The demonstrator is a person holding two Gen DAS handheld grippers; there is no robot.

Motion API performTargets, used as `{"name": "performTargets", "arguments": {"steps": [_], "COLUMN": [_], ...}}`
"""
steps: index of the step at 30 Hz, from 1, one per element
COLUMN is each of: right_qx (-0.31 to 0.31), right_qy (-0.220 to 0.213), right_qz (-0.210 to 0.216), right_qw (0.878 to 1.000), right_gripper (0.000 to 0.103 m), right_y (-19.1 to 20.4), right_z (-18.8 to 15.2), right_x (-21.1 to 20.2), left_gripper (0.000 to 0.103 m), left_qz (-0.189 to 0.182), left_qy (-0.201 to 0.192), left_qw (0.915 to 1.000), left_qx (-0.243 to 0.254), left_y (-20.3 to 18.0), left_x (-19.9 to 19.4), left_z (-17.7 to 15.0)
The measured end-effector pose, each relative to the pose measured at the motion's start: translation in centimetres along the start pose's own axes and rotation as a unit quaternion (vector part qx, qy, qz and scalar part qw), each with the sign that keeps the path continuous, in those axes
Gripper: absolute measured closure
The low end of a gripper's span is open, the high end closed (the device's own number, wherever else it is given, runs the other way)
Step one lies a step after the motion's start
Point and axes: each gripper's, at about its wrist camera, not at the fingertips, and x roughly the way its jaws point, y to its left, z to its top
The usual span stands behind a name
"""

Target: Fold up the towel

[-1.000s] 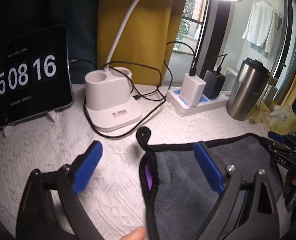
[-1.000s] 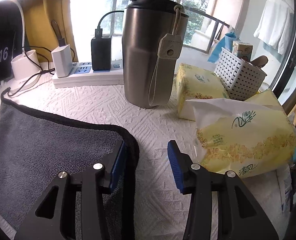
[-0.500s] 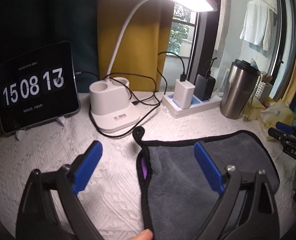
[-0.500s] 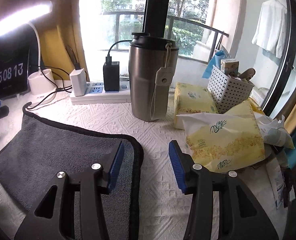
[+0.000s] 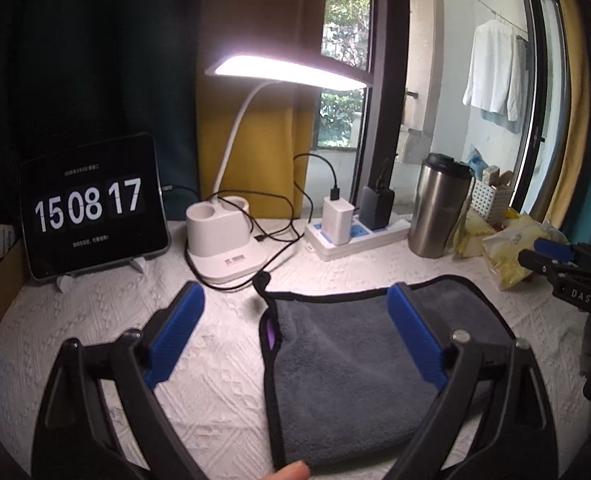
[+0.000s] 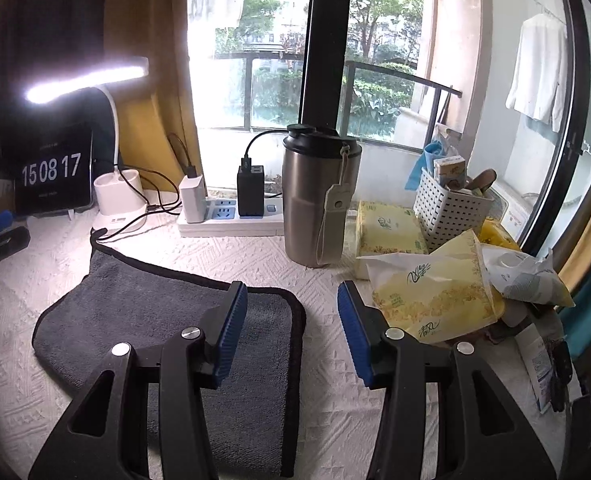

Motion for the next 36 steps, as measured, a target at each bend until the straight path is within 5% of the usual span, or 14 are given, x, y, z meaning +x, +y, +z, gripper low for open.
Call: {"name": "performTargets", "arguments": {"steps": [36], "right_qx": [0.003], "right_qy": [-0.132], "right_qz": [0.021], "right_qw": [0.991], "right_gripper": [0.045], "right_y": [2.9], "right_z": [-2.1], "right_x": [-12.8], "left_gripper": [0.007], "left_qz": [-0.005], "left_qy": [-0.158], "left_qw": [0.9873], "left_qx": [0.0], "left_y": [-3.2], "left_x": [-12.2], "left_z": [-2.1]}}
